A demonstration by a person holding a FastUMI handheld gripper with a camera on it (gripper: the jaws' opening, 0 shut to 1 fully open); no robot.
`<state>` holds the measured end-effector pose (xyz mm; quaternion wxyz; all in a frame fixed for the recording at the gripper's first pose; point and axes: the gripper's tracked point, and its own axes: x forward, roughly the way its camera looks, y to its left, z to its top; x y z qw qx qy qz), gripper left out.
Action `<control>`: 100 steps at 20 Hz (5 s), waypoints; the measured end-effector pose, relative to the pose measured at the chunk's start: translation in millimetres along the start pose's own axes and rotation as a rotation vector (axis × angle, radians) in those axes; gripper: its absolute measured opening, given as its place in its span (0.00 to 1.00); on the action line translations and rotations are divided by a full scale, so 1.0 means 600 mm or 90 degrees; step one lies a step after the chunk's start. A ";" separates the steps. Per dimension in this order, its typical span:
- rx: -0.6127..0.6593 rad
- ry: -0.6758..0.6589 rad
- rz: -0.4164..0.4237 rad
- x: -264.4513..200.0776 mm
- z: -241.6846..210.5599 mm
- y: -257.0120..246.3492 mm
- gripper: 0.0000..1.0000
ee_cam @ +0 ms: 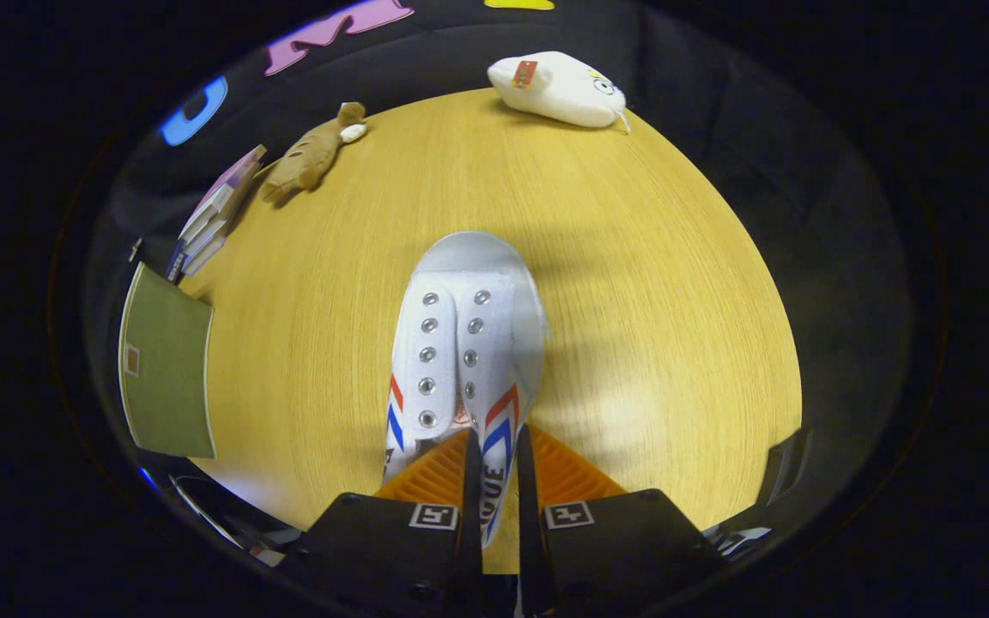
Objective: Open the storage box then place both shoes into the box .Put the left shoe in first, then the right shoe, with the right side of both shoes facing outward in a uniform manner.
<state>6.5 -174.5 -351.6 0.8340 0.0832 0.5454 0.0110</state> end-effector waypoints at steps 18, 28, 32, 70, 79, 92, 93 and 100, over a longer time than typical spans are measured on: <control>0.063 -0.051 0.050 -0.134 0.039 0.175 0.06; 0.066 -0.111 0.137 -0.273 0.066 0.444 0.06; 0.054 -0.088 0.188 -0.282 0.043 0.572 0.06; -0.114 -0.389 0.207 -0.422 0.142 0.664 0.99; -0.248 -0.721 0.201 -0.637 0.258 0.468 0.98; -0.187 -0.766 0.088 -0.631 0.257 0.388 0.96; -0.183 -0.769 0.079 -0.629 0.253 0.388 0.96; -0.176 -0.759 0.029 -0.615 0.246 0.404 0.96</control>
